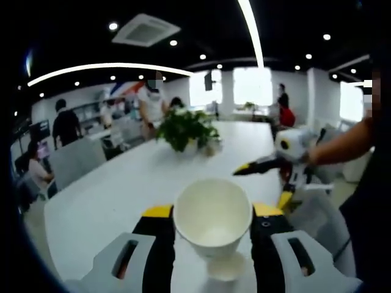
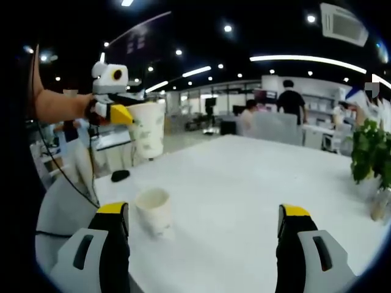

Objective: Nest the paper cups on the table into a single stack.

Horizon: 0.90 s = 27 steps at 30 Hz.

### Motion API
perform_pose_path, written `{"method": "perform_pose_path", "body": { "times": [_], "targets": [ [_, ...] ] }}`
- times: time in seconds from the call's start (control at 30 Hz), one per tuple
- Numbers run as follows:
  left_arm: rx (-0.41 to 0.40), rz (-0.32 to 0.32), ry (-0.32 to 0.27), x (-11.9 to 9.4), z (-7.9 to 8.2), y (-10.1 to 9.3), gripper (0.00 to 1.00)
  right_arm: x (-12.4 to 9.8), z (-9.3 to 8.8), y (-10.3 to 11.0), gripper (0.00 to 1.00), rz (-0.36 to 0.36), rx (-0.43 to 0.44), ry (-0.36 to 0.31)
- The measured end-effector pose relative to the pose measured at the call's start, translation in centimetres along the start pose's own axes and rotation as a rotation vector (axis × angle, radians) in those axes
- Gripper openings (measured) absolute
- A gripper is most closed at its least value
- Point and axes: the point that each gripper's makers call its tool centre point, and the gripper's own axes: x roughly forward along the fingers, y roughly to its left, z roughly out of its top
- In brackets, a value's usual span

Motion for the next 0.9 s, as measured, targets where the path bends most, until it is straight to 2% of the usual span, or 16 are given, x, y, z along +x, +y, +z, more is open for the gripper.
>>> {"method": "perform_pose_path", "body": {
  "times": [0.33, 0.9],
  "targets": [
    [0.004, -0.021, -0.008, -0.2, 0.2, -2.2, 0.46, 0.1, -0.3, 0.0, 1.0, 0.005, 0.003, 0.007],
    [0.009, -0.02, -0.008, 0.0, 0.3, -1.8, 0.46, 0.4, -0.4, 0.1, 1.0, 0.011, -0.002, 0.011]
  ]
}}
